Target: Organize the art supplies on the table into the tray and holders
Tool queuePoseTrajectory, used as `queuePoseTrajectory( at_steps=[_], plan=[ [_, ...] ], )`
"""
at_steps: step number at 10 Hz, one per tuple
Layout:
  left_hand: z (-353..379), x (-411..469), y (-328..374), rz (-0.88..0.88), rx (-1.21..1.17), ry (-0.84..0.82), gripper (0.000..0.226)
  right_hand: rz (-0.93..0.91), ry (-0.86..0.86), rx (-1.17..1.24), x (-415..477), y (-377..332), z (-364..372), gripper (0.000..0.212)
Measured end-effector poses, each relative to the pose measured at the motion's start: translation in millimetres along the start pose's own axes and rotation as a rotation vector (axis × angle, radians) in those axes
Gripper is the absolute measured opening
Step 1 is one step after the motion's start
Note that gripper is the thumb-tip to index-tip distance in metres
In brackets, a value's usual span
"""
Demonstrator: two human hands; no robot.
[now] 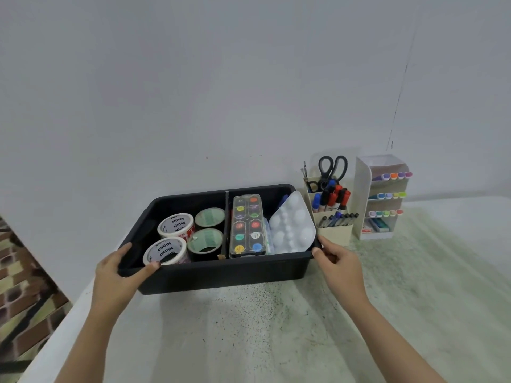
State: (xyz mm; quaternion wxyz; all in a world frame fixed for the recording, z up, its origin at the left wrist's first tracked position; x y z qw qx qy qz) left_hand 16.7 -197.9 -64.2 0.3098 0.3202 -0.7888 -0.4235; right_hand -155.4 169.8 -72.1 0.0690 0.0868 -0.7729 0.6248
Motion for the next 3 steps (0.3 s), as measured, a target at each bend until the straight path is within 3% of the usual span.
queuePoseTrajectory(
  at_steps=[2,3],
  plan=[
    [3,-1,4,0.025,0.033,-0.014,0.084,-0.02,-0.051,-0.103,3,-5,-7,0.04],
    [0,2,23,0.038,0.146,0.084,0.084,0.069,-0.048,-0.163,9,-17,-21,0.042]
  ],
)
Point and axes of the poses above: each hand's wrist, its own x-axis towards the middle knuckle, its own z-axis out of the palm, y = z × x, the point moved 3 cm from there along x, towards the middle knuckle, and after that the axes turned 1 degree about y, right-handed, at the moved point
